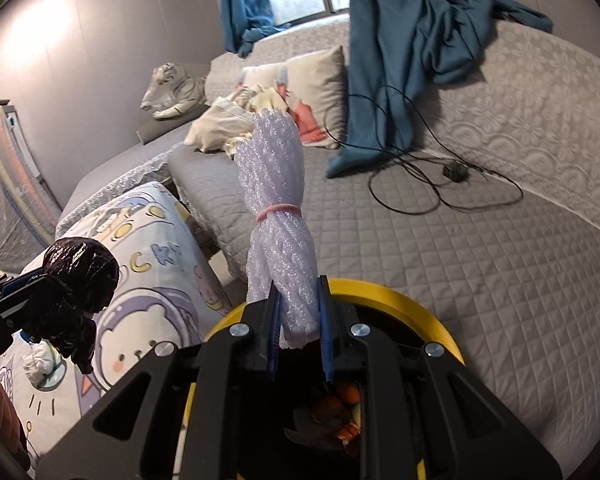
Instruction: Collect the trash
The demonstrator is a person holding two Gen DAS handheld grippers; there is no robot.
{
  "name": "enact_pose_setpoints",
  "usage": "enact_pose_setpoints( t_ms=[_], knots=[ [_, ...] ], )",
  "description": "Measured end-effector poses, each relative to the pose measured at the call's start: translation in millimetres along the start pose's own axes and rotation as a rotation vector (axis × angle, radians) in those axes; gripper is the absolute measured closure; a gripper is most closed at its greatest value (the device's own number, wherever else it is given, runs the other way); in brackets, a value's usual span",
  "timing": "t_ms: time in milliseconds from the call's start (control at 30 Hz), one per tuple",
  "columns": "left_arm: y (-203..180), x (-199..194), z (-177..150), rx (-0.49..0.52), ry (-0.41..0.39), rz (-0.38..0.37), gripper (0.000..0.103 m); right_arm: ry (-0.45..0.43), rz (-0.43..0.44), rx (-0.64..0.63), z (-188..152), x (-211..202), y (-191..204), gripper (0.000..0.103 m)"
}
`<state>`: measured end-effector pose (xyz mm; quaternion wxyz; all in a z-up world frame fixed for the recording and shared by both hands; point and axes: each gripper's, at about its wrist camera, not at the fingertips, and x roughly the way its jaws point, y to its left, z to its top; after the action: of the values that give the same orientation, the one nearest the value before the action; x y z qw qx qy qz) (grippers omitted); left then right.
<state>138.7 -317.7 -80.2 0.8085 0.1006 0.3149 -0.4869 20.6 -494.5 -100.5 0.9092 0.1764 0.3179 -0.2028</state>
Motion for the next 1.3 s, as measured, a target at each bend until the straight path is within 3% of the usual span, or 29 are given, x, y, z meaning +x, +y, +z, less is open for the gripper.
enact_pose_setpoints(
  t_ms=[367, 633, 733, 800, 833, 900, 1300],
  knots=[
    [-25.2, 53.0, -16.1, 0.004, 0.104, -0.087, 0.073, 0.083, -0.045, 0.076, -28.1, 20.1, -35.0, 0.087],
    [-29.5, 77.4, -26.2, -0.001, 0.168, -0.095, 0.071, 0.118, -0.064, 0.111, -41.7, 30.8, -50.5, 0.086],
    [-27.5, 80.6, -27.6, -0.01, 0.18, -0.094, 0.06, 0.118, -0.081, 0.118, -42.6, 31.0, -54.9, 0.083],
    [-24.7, 80.5, -26.0, -0.02, 0.175, -0.096, 0.05, 0.117, -0.082, 0.135, -42.3, 30.4, -59.3, 0.065],
    [-23.7, 79.7, -25.8, -0.023, 0.172, -0.096, 0.048, 0.114, -0.087, 0.144, -42.5, 29.6, -61.7, 0.06],
    [-20.6, 75.9, -25.0, -0.031, 0.159, -0.091, 0.038, 0.113, -0.099, 0.158, -41.9, 28.8, -65.8, 0.06],
    [15.3, 38.0, -18.8, -0.113, 0.067, -0.017, 0.019, 0.032, -0.087, 0.177, -24.7, 12.7, -61.2, 0.055]
  ],
)
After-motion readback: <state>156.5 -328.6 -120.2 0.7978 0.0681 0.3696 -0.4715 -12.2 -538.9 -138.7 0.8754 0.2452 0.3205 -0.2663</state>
